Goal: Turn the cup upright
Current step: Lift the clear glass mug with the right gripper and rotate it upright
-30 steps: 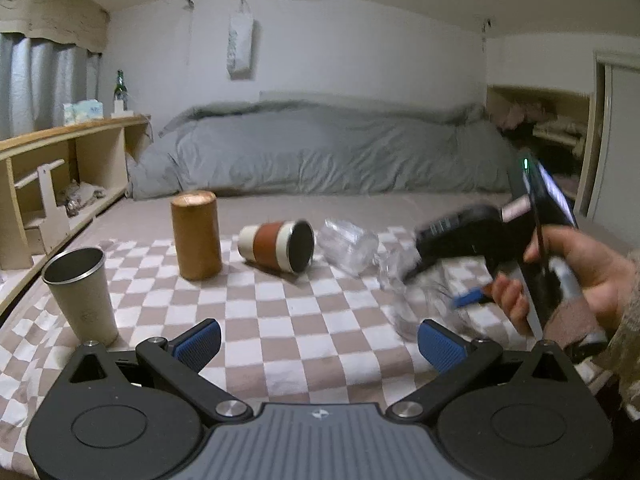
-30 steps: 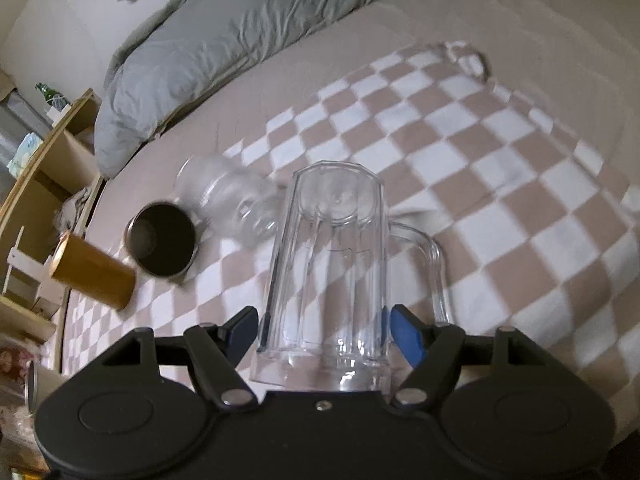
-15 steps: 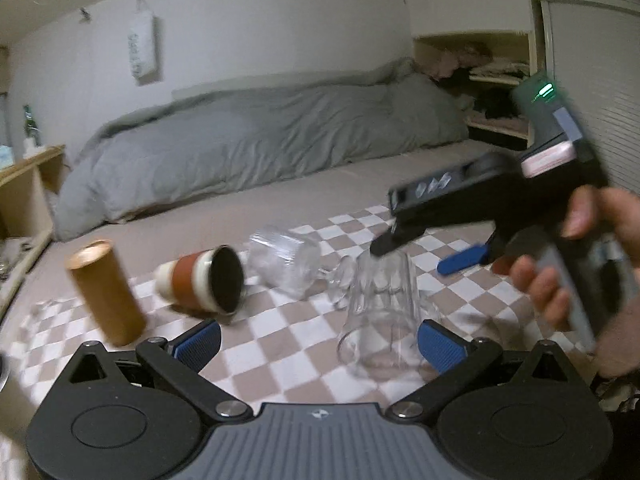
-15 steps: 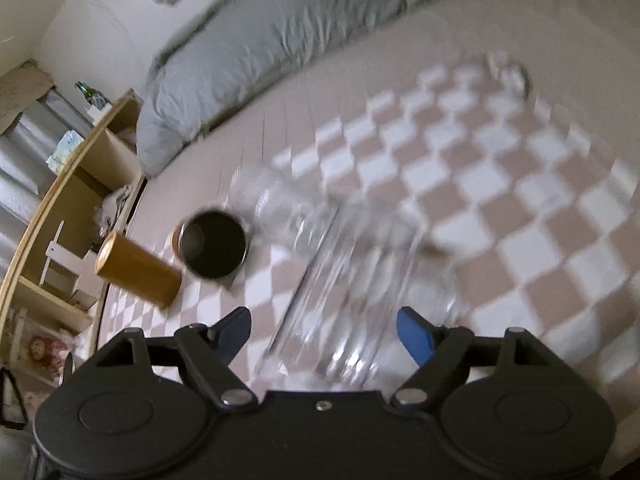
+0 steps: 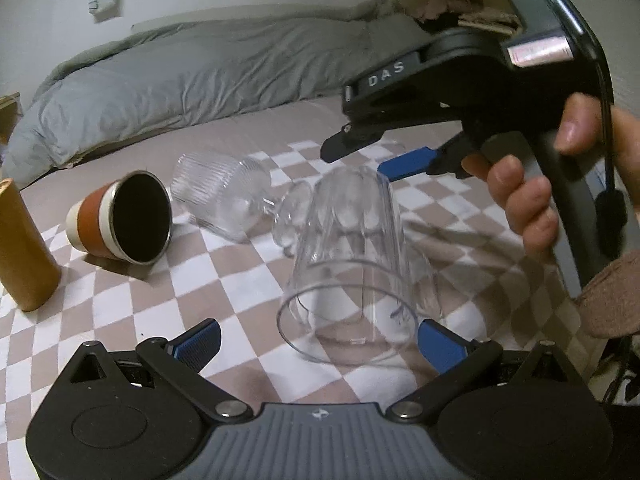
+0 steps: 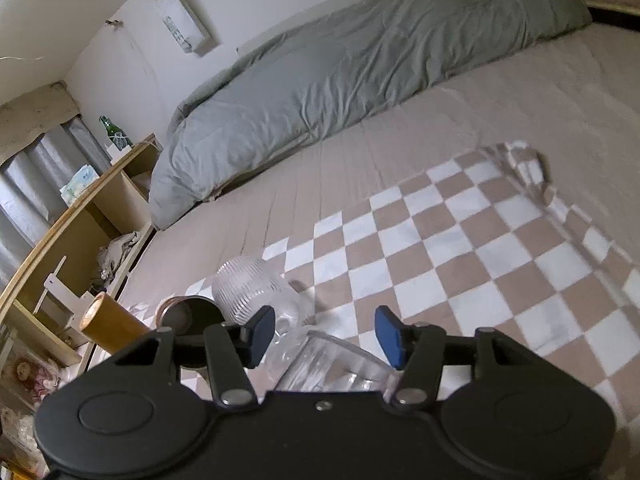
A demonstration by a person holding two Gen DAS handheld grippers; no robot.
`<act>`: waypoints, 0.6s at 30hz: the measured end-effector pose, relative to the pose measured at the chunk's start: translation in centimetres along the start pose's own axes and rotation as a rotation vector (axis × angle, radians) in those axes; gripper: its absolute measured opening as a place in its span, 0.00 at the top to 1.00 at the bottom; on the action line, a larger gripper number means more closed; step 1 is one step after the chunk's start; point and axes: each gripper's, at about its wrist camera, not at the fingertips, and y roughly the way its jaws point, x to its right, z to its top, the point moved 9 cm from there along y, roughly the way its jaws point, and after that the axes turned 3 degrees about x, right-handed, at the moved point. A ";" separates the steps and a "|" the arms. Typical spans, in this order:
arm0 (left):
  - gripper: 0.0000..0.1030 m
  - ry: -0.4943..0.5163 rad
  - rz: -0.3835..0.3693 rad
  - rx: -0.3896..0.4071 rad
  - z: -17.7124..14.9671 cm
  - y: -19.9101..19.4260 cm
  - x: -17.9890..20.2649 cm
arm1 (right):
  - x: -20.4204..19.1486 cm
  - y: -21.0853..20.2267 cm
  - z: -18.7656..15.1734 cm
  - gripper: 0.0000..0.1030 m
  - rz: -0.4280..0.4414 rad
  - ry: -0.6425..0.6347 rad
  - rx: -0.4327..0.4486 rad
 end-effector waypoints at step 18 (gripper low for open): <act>0.00 -0.149 0.181 -0.057 -1.3 -0.3 -7.4 | -1.5 -3.3 -4.1 0.49 -0.004 -0.103 -0.139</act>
